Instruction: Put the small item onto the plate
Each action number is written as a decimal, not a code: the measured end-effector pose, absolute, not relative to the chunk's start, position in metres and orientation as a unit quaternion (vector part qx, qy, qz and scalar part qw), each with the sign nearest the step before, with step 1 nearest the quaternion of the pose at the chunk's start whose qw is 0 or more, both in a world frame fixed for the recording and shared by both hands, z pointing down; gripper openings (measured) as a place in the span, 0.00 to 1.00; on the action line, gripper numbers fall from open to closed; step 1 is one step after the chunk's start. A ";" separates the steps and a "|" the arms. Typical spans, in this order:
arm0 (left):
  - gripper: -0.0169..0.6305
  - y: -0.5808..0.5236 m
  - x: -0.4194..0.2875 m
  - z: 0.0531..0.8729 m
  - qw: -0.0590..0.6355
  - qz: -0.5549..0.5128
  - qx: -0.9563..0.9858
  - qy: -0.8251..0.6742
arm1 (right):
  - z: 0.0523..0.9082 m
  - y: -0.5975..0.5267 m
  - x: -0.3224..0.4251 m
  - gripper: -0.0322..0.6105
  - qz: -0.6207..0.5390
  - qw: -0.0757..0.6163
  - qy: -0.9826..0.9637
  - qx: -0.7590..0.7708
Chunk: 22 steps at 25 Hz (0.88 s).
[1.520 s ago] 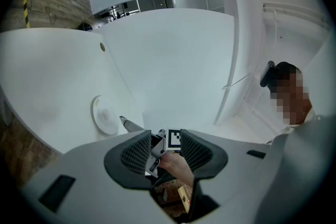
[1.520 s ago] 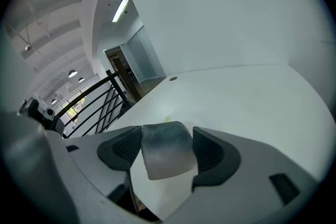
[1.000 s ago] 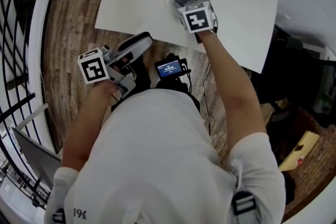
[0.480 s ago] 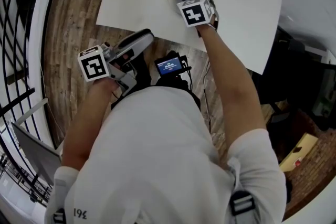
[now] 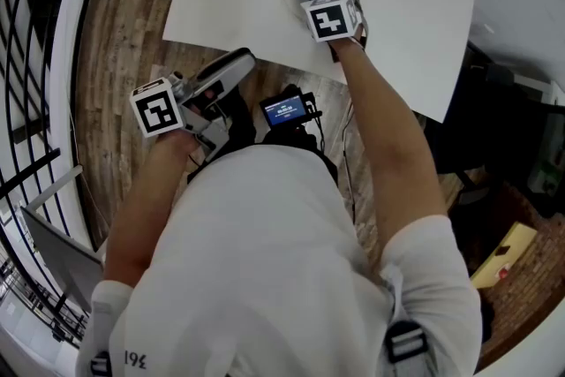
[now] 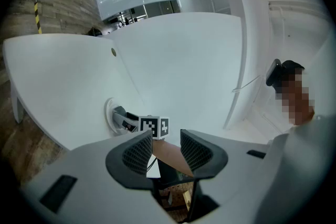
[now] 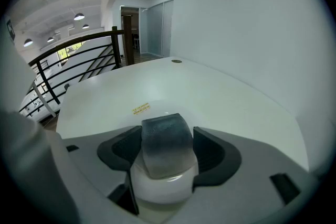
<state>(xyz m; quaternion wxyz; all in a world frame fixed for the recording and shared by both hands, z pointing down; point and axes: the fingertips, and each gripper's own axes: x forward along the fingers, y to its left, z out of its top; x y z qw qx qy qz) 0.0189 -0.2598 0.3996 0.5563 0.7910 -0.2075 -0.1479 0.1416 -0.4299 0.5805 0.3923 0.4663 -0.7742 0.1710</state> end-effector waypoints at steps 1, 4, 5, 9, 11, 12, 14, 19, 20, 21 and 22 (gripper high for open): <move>0.27 -0.260 0.019 0.400 0.557 -0.148 0.791 -0.208 | 0.581 -0.430 0.141 0.52 0.175 0.392 -0.774 0.465; 0.27 -0.259 0.019 0.398 0.558 -0.148 0.790 -0.209 | 0.581 -0.432 0.139 0.52 0.181 0.395 -0.774 0.461; 0.27 -0.259 0.018 0.398 0.557 -0.148 0.790 -0.208 | 0.580 -0.433 0.138 0.52 0.182 0.397 -0.773 0.460; 0.27 -0.259 0.018 0.397 0.553 -0.145 0.794 -0.209 | 0.586 -0.433 0.141 0.52 0.198 0.398 -0.767 0.463; 0.27 -0.259 0.017 0.397 0.550 -0.146 0.795 -0.211 | 0.590 -0.426 0.150 0.52 0.221 0.409 -0.752 0.467; 0.27 -0.259 0.017 0.397 0.550 -0.146 0.795 -0.212 | 0.591 -0.424 0.154 0.52 0.229 0.415 -0.745 0.469; 0.27 -0.258 0.017 0.397 0.553 -0.150 0.792 -0.212 | 0.592 -0.423 0.157 0.52 0.231 0.417 -0.742 0.472; 0.27 -0.257 0.017 0.397 0.554 -0.151 0.791 -0.212 | 0.593 -0.421 0.156 0.62 0.248 0.403 -0.745 0.470; 0.27 -0.257 0.018 0.398 0.552 -0.149 0.792 -0.212 | 0.593 -0.420 0.154 0.62 0.253 0.398 -0.747 0.469; 0.27 -0.257 0.017 0.398 0.550 -0.146 0.795 -0.211 | 0.592 -0.420 0.152 0.62 0.256 0.392 -0.750 0.467; 0.27 -0.256 0.017 0.399 0.548 -0.144 0.797 -0.211 | 0.592 -0.419 0.151 0.62 0.256 0.389 -0.752 0.467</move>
